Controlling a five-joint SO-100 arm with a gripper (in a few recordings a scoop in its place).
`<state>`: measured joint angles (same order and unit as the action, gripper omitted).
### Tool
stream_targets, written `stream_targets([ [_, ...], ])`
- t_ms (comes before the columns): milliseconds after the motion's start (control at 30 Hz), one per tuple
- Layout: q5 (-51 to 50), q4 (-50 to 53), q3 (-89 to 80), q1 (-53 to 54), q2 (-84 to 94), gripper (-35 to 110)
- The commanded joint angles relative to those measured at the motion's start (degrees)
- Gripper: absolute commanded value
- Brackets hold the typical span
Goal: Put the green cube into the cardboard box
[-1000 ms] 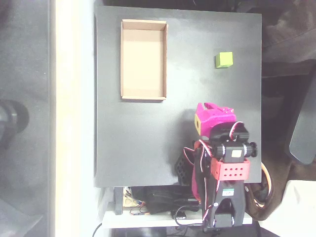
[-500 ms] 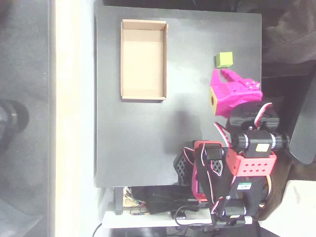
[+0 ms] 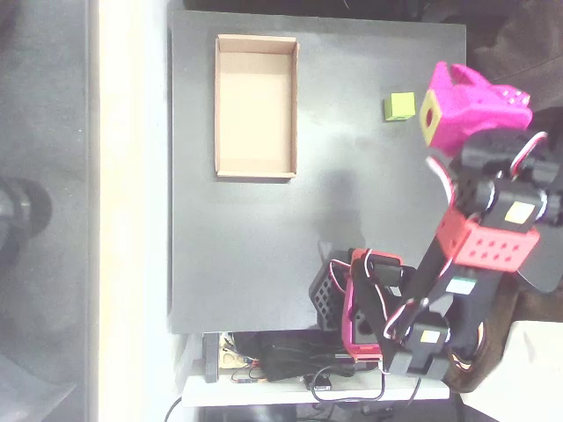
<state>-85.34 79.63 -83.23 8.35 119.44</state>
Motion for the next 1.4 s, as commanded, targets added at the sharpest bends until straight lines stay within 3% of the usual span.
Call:
stream_targets([
  [0, -0.3, -0.1, 4.5, 3.5, -4.0, 4],
  [267, -0.2, -0.1, 10.7, 5.7, -13.6, 5],
  [667, -0.2, -0.1, 10.1, 4.8, -21.4, 36],
  [1367, -0.2, -0.1, 10.0, -1.1, -41.7, 37],
])
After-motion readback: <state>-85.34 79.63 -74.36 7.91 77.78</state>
